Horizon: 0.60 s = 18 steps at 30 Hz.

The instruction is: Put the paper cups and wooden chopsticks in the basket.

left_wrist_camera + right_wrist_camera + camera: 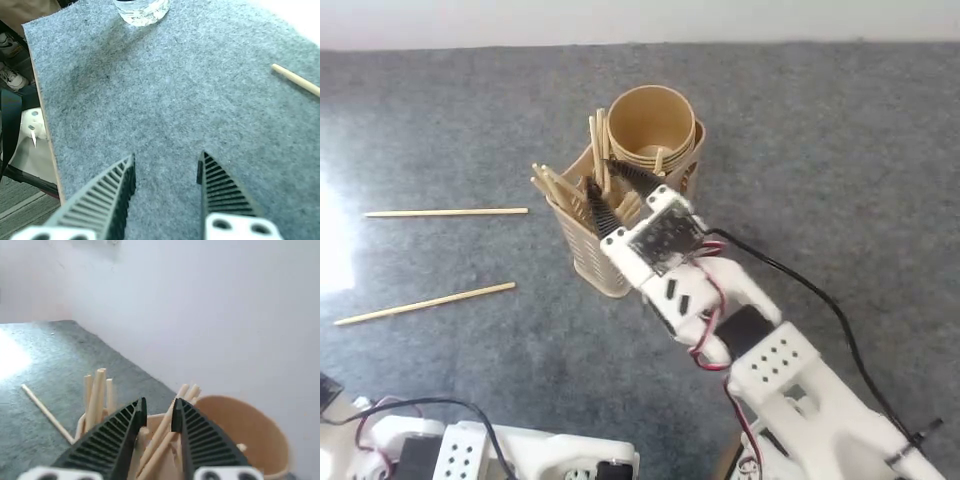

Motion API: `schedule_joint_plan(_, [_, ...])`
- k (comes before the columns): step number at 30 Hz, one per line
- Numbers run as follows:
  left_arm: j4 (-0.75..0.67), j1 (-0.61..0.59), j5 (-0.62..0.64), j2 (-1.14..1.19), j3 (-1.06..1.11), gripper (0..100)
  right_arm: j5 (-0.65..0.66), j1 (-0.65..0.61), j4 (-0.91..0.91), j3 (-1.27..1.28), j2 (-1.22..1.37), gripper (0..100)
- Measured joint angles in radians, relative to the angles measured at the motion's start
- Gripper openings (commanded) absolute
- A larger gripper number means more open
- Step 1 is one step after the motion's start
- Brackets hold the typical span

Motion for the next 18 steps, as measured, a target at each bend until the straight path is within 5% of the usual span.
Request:
schedule_joint_plan(11, [0.0, 0.181, 0.0, 0.0, -0.014, 20, 0.229, 0.031, 0.325, -0.002, -0.319, 9.1])
schedule_joint_plan(18, [0.055, 0.321, 0.0, 0.0, -0.245, 24, 0.285, 0.098, 0.512, -0.002, -0.577, 9.1])
